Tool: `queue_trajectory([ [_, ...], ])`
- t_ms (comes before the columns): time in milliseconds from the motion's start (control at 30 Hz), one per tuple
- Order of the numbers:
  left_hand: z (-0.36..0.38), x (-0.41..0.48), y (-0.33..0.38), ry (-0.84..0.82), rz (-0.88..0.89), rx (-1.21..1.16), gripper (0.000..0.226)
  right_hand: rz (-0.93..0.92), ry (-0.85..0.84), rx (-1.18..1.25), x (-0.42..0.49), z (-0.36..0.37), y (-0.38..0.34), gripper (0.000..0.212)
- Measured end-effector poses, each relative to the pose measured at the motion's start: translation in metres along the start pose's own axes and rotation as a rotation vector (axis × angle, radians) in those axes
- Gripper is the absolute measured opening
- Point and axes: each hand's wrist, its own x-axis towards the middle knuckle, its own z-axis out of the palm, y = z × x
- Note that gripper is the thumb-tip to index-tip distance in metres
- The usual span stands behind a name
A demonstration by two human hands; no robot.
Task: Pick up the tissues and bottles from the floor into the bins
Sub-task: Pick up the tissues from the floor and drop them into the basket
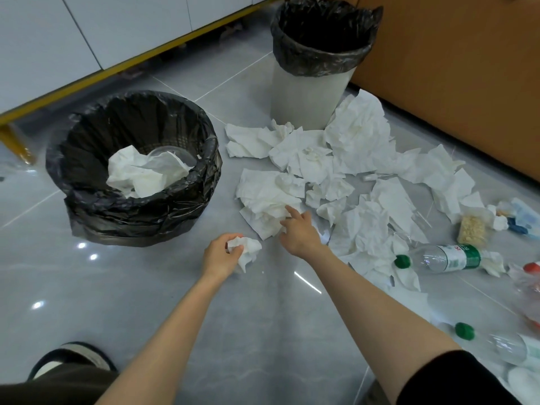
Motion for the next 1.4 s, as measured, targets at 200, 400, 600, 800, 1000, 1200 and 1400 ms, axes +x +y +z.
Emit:
queue_trajectory([
  [200,0.002,-0.006,-0.004,-0.072,-0.078,-0.027,0.05,-0.028,0.13,0.123,0.001,0.008,0.001,0.038],
  [400,0.004,-0.007,-0.001,-0.054,-0.031,-0.004,0.04,-0.093,0.604,0.394,-0.003,-0.028,-0.006,0.024],
  [600,0.002,-0.006,0.002,-0.048,0.036,0.118,0.029,0.049,0.576,0.9,-0.012,-0.075,-0.005,0.019],
  [800,0.001,-0.009,-0.008,-0.155,0.096,0.258,0.028,0.24,0.312,0.836,-0.02,-0.042,0.028,0.026],
  [1000,0.004,-0.015,-0.023,-0.176,0.233,0.692,0.035,0.194,0.187,0.226,-0.043,0.028,0.045,0.03],
  [1200,0.013,-0.039,-0.021,0.016,0.328,0.65,0.055,0.055,0.382,0.063,-0.063,0.064,0.024,0.039],
  [1400,0.033,-0.05,-0.034,-0.253,0.276,0.733,0.058,0.123,0.107,0.132,-0.072,0.082,0.024,0.046],
])
